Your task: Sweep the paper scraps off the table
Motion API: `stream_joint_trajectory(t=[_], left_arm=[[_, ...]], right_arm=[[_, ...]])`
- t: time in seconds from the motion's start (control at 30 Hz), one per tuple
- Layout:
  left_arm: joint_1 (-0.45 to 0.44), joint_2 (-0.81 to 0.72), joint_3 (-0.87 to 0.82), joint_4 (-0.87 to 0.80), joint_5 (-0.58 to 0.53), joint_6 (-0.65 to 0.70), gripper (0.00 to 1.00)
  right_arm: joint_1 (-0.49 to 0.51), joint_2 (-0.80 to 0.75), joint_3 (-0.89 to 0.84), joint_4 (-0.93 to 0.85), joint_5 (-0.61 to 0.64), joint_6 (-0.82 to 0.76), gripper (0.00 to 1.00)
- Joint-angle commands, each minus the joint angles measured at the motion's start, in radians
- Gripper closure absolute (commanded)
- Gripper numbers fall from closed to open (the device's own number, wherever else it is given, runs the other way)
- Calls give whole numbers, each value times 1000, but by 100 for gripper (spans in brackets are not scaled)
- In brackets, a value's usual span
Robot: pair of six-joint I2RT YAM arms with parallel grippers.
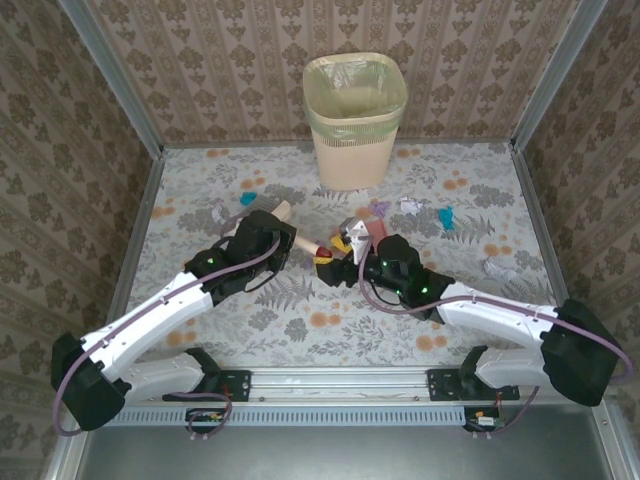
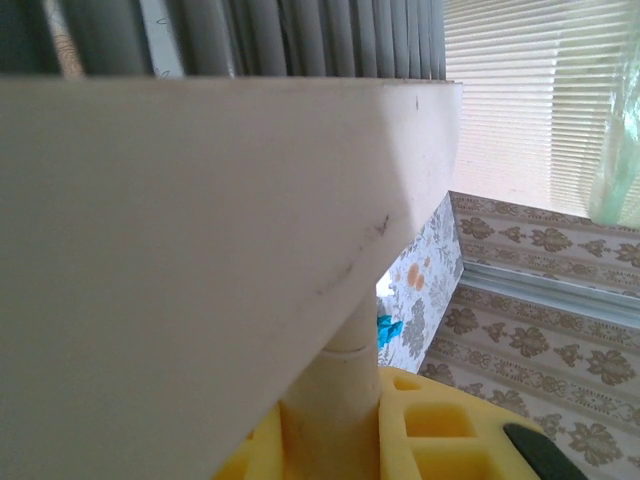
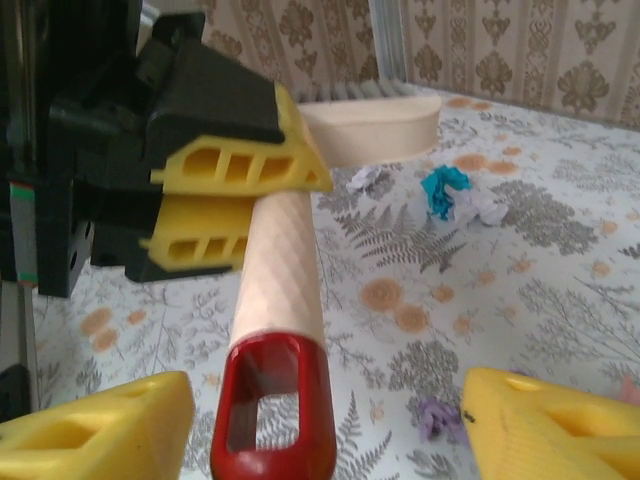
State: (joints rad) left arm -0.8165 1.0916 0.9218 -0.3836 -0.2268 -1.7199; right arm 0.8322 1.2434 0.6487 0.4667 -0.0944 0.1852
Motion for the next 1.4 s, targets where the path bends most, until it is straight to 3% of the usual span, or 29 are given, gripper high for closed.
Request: stream_joint_trajectory(t=[0.0,0.37,0.83,1.07,1.37], left_arm=[[5,-24,-9,-26,-9,-59,100],[7,-47,-43,-9,-20,-90,100],[9,-48,-67,29,-8,-91,100],[15,-51,-66,37,-1,-87,100],[16,-43,-74,56,17,-88,100]], right_arm=[[6,46,12,148,-38,-16,32],[6,128,4,266,-44,-1,47],[5,140,29,202,-62,-16,51],[0,142,29,189,-96,-21,46],[-6,142,32,189,-98,-12,55]])
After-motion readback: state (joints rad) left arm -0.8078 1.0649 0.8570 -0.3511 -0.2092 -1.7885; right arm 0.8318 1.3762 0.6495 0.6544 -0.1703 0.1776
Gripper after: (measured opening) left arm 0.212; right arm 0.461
